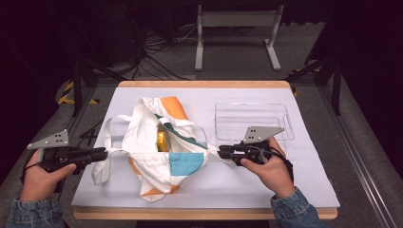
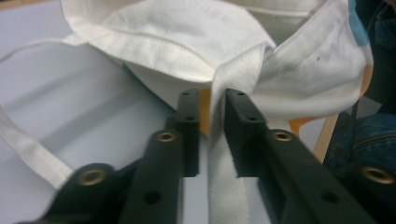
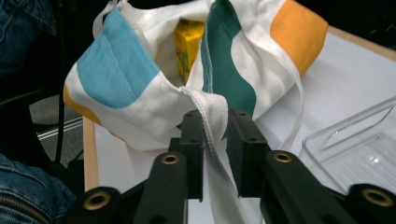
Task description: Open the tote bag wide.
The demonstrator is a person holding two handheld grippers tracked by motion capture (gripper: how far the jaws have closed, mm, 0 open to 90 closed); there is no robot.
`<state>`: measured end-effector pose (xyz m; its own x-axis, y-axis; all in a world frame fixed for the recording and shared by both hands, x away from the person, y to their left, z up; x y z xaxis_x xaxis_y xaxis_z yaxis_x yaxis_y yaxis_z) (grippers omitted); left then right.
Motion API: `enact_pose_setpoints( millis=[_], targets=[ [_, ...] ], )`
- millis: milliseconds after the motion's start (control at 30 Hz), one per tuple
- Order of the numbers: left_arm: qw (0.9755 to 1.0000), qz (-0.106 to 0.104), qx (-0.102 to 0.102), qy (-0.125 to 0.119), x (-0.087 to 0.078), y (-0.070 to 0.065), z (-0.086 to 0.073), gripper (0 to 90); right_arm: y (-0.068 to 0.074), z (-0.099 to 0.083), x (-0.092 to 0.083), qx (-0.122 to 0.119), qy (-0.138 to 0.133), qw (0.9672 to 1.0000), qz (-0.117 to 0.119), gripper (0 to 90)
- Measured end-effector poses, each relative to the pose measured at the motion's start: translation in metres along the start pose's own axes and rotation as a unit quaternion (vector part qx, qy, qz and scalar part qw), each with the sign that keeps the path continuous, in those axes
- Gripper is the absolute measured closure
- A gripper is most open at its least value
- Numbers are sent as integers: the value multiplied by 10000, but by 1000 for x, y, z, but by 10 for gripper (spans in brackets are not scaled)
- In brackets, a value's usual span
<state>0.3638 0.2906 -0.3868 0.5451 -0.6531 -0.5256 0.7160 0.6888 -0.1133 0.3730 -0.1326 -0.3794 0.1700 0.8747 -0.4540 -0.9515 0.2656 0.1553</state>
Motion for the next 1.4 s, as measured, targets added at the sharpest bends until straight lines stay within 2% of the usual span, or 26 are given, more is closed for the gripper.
enact_pose_setpoints(
  millis=[33,100,167,233,300,433,567,600,700,867,900,1000,1033,1233,1333,1400],
  targets=[
    [10000,17,46,-68,-2,-1,3,699,2,3,-1,-41,-36,10000,7,725],
    [9994,139,-34,-302,-7,-4,12,535,7,10,-2,-101,-135,9998,77,647],
    [9986,198,-38,-495,-12,-7,19,499,12,18,-1,-178,-215,9995,133,593],
    [9973,184,-145,-693,-14,-10,26,463,13,24,-1,-246,-310,9992,87,554],
    [9967,230,-155,-768,-11,-15,34,453,13,30,3,-260,-384,9989,69,537],
    [9957,421,-187,-802,2,-17,44,398,10,45,15,-281,-537,9982,-6,471],
    [9936,680,-480,-762,27,-12,53,369,8,61,34,-369,-566,9977,-66,437],
    [9930,704,-576,-755,30,-12,53,358,7,66,40,-402,-558,9976,-98,429],
    [9929,724,-583,-747,42,-14,55,354,4,75,55,-427,-568,9974,-130,404],
    [9932,798,-486,-702,52,-16,54,345,-3,82,84,-509,-354,9979,-173,384],
    [9932,798,-486,-702,52,-16,54,336,-3,82,84,-509,-354,9979,-173,384],
    [9927,901,-460,-663,52,-11,52,320,-8,83,99,-533,-211,9981,-212,381],
    [9921,927,-514,-670,52,-10,51,315,-9,82,103,-510,-170,9984,-200,381],
    [9921,945,-540,-629,54,-7,48,312,-16,79,118,-510,72,9983,-287,383],
    [9922,978,-495,-600,56,-5,46,295,-18,74,124,-517,231,9981,-249,438],
    [9920,994,-482,-613,55,-4,45,288,-20,70,125,-512,353,9978,-231,526]
  ],
)
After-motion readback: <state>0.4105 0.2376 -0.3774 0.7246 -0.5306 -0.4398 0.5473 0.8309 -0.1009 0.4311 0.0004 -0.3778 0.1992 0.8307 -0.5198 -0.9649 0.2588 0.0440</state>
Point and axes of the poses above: each handheld gripper's, and its own axes: x roughly forward along the jaws, z roughly out of its top, y roughly to its left, the point moved 7 cm from there along x, roughly forward along the jaws, and after that the axes turned 11 degrees about z, right-handed, at the moved point
